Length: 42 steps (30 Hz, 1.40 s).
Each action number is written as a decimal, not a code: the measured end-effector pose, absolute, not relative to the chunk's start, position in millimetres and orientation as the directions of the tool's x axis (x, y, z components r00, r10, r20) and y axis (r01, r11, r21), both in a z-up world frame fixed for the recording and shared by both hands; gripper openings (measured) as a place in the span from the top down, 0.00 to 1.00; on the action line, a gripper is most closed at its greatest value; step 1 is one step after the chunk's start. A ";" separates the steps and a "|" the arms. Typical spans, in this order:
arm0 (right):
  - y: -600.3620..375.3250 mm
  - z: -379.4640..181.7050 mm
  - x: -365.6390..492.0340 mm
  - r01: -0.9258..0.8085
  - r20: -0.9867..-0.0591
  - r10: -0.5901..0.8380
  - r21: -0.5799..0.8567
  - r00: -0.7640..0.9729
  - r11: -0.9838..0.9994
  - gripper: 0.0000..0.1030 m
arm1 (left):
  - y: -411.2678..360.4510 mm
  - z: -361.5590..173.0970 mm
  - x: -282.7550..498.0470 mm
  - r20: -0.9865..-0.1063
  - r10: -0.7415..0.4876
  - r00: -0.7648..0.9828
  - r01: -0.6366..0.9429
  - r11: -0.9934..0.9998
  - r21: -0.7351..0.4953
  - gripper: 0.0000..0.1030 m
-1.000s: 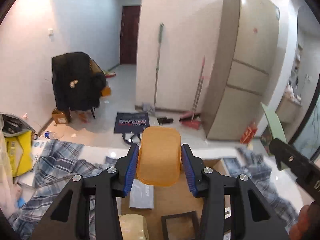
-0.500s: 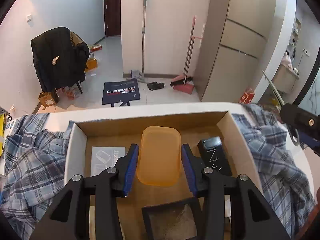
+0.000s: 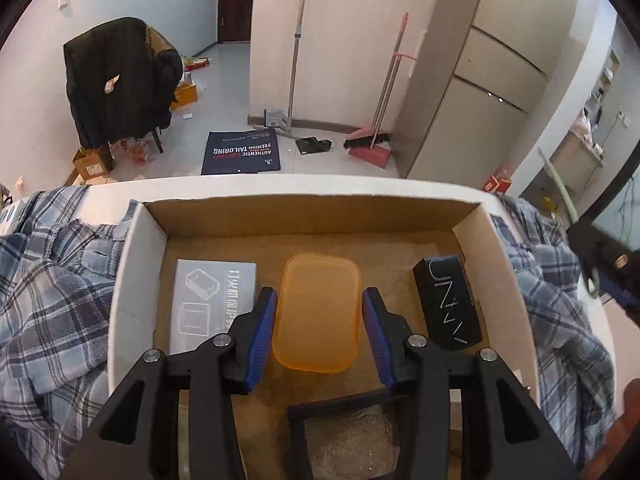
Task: Organize rigid objects
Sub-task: 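Lower the orange lid into the box with the left gripper while the right gripper lowers the green pad inside, then open both grippers and withdraw them from the cardboard box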
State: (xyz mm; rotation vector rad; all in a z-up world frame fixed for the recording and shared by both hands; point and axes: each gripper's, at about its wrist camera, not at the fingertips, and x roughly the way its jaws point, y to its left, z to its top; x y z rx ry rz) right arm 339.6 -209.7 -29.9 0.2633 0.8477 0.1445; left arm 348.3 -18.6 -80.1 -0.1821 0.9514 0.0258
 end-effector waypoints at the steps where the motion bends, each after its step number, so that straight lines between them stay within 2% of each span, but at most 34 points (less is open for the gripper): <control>1: -207.0 -30.0 339.0 -0.017 -0.721 0.202 0.255 0.663 0.967 0.33 | -16.7 -76.9 346.7 -0.806 -0.063 0.588 -0.102 0.983 -0.151 0.35; 2: -203.9 -29.8 337.8 -0.019 -0.720 0.187 0.236 0.668 0.972 0.33 | -14.0 -72.3 344.3 -0.793 -0.067 0.605 -0.103 0.981 -0.162 0.25; 7: -191.6 -29.9 335.3 -0.081 -0.712 0.236 0.246 0.661 0.966 0.33 | -1.7 -44.7 331.3 -0.737 -0.064 0.673 -0.111 0.976 -0.186 0.24; 10: -182.4 -32.4 334.9 -0.114 -0.715 0.266 0.255 0.646 0.960 0.33 | 9.7 -24.9 322.1 -0.695 -0.032 0.718 -0.129 0.975 -0.178 0.15; 16: -164.9 -51.2 340.9 -0.190 -0.748 0.371 0.320 0.551 0.928 0.33 | 29.3 -2.1 310.2 -0.616 0.035 0.787 -0.096 0.993 -0.067 0.15; 21: -148.8 -60.9 338.7 -0.214 -0.769 0.357 0.285 0.531 0.934 0.33 | 49.0 11.2 301.7 -0.565 0.012 0.825 -0.127 0.978 -0.166 0.15; 25: -142.1 -61.8 336.3 -0.223 -0.775 0.325 0.240 0.541 0.945 0.33 | 47.5 17.2 292.6 -0.491 0.043 0.870 -0.125 0.983 -0.134 0.15; 28: -142.3 -65.3 338.2 -0.215 -0.782 0.330 0.253 0.528 0.943 0.33 | 40.2 17.5 296.3 -0.506 0.066 0.860 -0.123 0.989 -0.080 0.15; 33: -143.2 -70.6 340.1 -0.221 -0.787 0.343 0.265 0.512 0.939 0.33 | 34.8 20.8 293.6 -0.492 0.055 0.869 -0.105 0.992 -0.075 0.15; 36: -145.4 -70.3 339.4 -0.227 -0.777 0.375 0.299 0.505 0.927 0.26 | 31.3 22.0 292.6 -0.488 0.043 0.872 -0.090 0.993 -0.074 0.15; 42: -150.1 -32.5 321.2 -0.224 -0.729 0.321 0.230 0.605 0.947 0.24 | 23.3 54.4 268.6 -0.408 0.024 0.913 -0.060 0.995 -0.077 0.15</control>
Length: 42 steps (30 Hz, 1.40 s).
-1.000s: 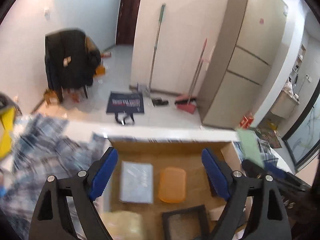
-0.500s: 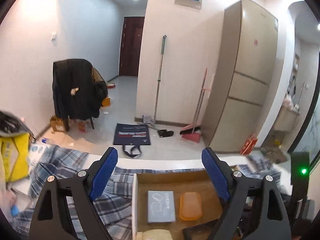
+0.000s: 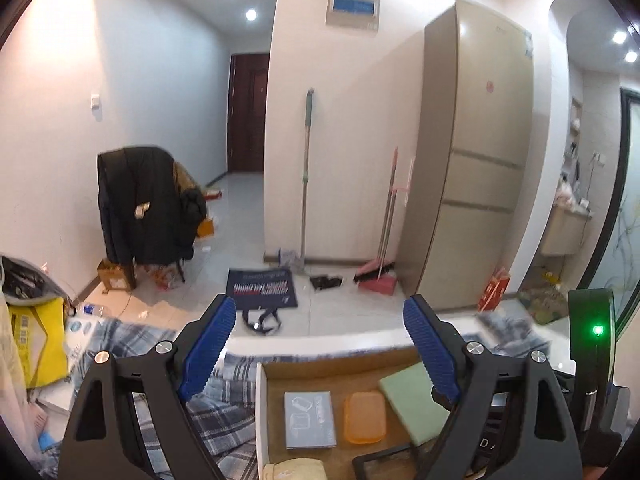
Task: Organize rigid objects
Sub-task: 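Open both grippers and withdraw them from the cardboard box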
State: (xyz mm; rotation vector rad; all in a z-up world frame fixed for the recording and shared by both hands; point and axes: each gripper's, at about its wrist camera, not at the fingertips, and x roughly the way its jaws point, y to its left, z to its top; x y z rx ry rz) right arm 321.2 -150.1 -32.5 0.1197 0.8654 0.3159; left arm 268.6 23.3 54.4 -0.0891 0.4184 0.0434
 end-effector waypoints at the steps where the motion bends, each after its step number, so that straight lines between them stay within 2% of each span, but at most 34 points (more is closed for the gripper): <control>1: -151.2 -20.6 314.6 -0.225 -0.708 0.314 0.220 0.632 0.949 0.24 | 22.3 63.9 261.2 -0.385 0.008 0.923 -0.047 0.995 -0.092 0.15; 5: -159.8 31.6 280.9 -0.236 -0.618 0.313 0.206 0.722 0.950 0.24 | 16.5 102.0 221.9 -0.285 -0.033 0.958 -0.005 0.991 -0.131 0.15; 9: -164.3 71.6 240.4 -0.248 -0.545 0.283 0.139 0.789 0.959 0.24 | 5.7 134.2 181.2 -0.201 -0.046 0.979 0.027 0.995 -0.097 0.12; 12: -172.4 89.9 213.1 -0.235 -0.496 0.271 0.134 0.825 0.963 0.24 | 12.5 150.5 151.8 -0.133 -0.058 0.989 0.038 0.989 -0.146 0.00; 15: -180.9 100.6 190.8 -0.233 -0.468 0.280 0.158 0.838 0.960 0.24 | 24.0 163.6 113.0 -0.064 -0.055 0.996 0.042 0.980 -0.193 0.00; 17: -185.3 106.3 175.9 -0.230 -0.447 0.276 0.156 0.851 0.961 0.24 | 28.6 167.9 96.8 -0.054 -0.057 0.997 0.046 0.979 -0.200 0.00; 24: -193.8 108.7 131.8 -0.228 -0.414 0.283 0.177 0.865 0.957 0.24 | 20.1 155.5 47.5 -0.067 -0.014 0.998 0.003 0.987 -0.158 0.00; 27: -193.4 99.9 122.9 -0.224 -0.416 0.281 0.182 0.865 0.958 0.24 | 19.5 137.6 41.3 -0.119 -0.016 0.993 -0.005 0.984 -0.177 0.00; 30: -189.6 83.4 123.5 -0.224 -0.449 0.276 0.167 0.850 0.960 0.24 | 22.7 121.8 40.7 -0.150 -0.044 0.988 0.015 0.982 -0.191 0.00; 36: -185.8 43.1 133.9 -0.219 -0.525 0.280 0.178 0.803 0.959 0.24 | 24.0 94.9 54.2 -0.224 0.008 0.974 -0.043 0.987 -0.152 0.00; 39: -180.7 20.5 140.9 -0.224 -0.568 0.284 0.175 0.773 0.959 0.24 | 29.3 77.9 57.8 -0.238 0.003 0.971 -0.042 0.986 -0.159 0.00; 42: -173.2 -4.7 149.0 -0.233 -0.619 0.284 0.165 0.732 0.958 0.24 | 32.5 54.1 71.4 -0.293 -0.002 0.956 -0.051 0.984 -0.171 0.00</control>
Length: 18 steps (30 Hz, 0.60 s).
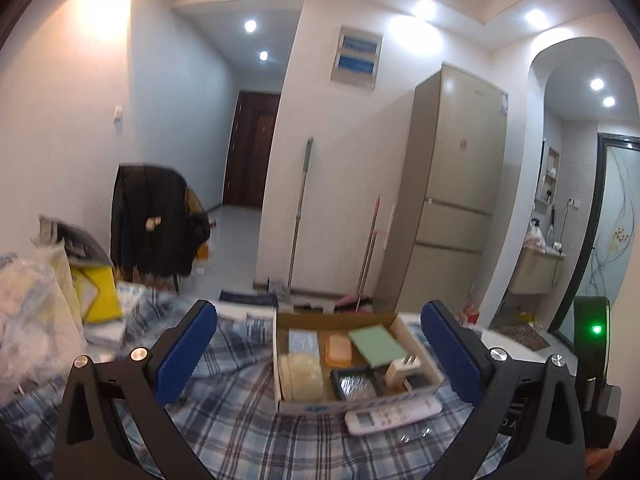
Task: Organize rigid objects
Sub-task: 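Open both grippers and withdraw them from the cardboard box, then grasp the small metal clip on the shirt with the right gripper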
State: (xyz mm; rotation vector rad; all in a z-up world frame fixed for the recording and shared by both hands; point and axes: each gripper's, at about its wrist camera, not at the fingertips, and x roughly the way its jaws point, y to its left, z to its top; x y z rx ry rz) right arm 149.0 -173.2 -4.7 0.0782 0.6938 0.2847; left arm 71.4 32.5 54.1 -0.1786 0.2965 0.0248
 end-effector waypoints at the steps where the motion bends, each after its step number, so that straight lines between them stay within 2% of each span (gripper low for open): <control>1: -170.7 -13.3 151.8 -0.236 -0.640 0.286 0.165 0.713 0.958 0.24 | 33.5 47.4 75.8 -0.309 -0.003 0.951 -0.054 0.983 -0.177 0.00; 8: -156.6 -67.1 162.3 -0.281 -0.744 0.280 0.128 0.607 0.951 0.29 | 43.5 -8.7 96.7 -0.425 0.054 0.903 -0.161 0.962 -0.220 0.00; 12: -150.2 -88.1 170.6 -0.325 -0.791 0.316 0.158 0.524 0.933 0.34 | 48.1 -13.6 98.7 -0.436 0.061 0.898 -0.174 0.959 -0.224 0.00; 18: -148.4 -94.1 172.9 -0.333 -0.799 0.315 0.153 0.513 0.930 0.41 | 52.6 -14.2 97.5 -0.434 0.056 0.899 -0.183 0.949 -0.256 0.00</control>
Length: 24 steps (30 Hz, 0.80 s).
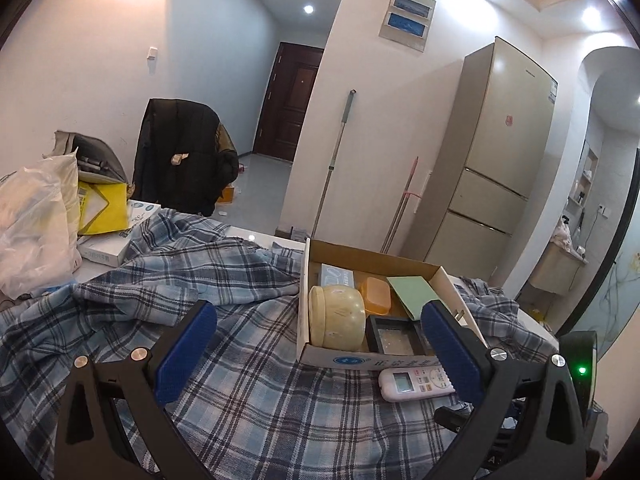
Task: Organize rigid objects
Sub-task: 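Grasp the small metal clip on the shirt with the right gripper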
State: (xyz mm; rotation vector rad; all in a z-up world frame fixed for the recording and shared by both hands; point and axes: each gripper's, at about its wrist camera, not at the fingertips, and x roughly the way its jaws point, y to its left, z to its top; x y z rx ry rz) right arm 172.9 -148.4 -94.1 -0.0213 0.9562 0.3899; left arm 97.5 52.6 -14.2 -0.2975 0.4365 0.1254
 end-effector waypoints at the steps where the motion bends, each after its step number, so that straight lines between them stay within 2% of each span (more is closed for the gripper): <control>1: -148.9 -95.2 174.3 -0.327 -0.801 0.311 0.153 0.511 0.933 0.42 | 52.2 -13.5 98.7 -0.436 0.056 0.898 -0.185 0.948 -0.258 0.00; 13: -148.4 -103.8 183.9 -0.320 -0.812 0.281 0.124 0.511 0.939 0.43 | 48.0 -16.3 102.0 -0.456 0.033 0.890 -0.165 0.953 -0.254 0.00; 16: -147.7 -103.8 183.6 -0.315 -0.812 0.266 0.108 0.520 0.943 0.51 | 48.8 -16.4 102.1 -0.458 0.034 0.888 -0.169 0.952 -0.257 0.00; 24: -153.2 -96.8 179.5 -0.297 -0.794 0.260 0.105 0.550 0.949 0.52 | 48.4 -16.9 101.8 -0.459 0.040 0.888 -0.171 0.954 -0.247 0.00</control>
